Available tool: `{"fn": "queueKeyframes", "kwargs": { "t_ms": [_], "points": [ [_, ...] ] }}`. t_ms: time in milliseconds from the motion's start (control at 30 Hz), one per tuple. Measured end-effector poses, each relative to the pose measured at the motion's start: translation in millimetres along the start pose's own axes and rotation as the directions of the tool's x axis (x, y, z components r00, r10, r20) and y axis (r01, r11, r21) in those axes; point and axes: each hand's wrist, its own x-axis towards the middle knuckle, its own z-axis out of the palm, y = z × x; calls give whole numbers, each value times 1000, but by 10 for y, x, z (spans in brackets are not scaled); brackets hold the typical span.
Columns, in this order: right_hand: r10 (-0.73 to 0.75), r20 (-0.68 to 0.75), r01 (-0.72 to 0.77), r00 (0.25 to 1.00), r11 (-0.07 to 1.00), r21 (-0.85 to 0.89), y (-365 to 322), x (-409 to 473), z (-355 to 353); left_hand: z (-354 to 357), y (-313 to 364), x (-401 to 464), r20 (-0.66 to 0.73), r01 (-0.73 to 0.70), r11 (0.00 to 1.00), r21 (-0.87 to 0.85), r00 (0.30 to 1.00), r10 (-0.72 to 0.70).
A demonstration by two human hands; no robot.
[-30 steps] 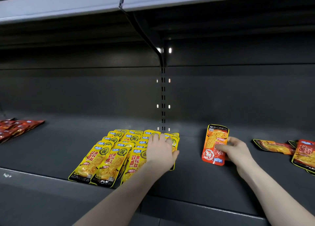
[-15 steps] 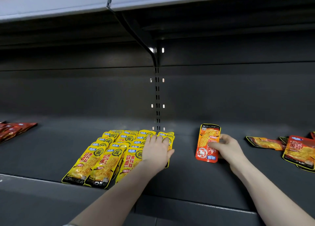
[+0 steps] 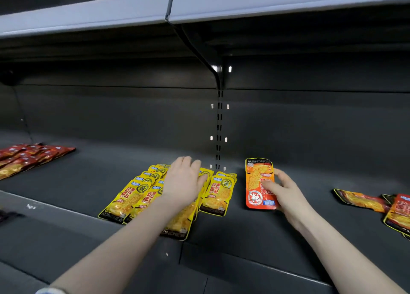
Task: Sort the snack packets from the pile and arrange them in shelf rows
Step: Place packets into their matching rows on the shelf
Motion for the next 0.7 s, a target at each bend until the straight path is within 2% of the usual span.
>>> {"fn": "queueKeyframes", "kwargs": {
  "t_ms": [200, 300, 567, 700],
  "points": [
    [-15, -4, 15, 1000, 1000, 20, -103, 68, 443, -88, -461, -211, 29, 81, 997, 14, 996, -82],
    [-45, 12, 45, 999, 999, 11, -167, 79, 826, -142, -825, -293, 12, 106, 994, -41, 994, -105],
    [-134, -19, 132, 991, 988, -79, -243, 134, 2350, -354, -2393, -584, -20, 140, 989, -54, 990, -141],
    [-134, -41, 129, 990, 987, -100, -226, 129, 3204, -473, -3246, -715, -32, 155, 987, -51, 987, -157]
  ]
}}
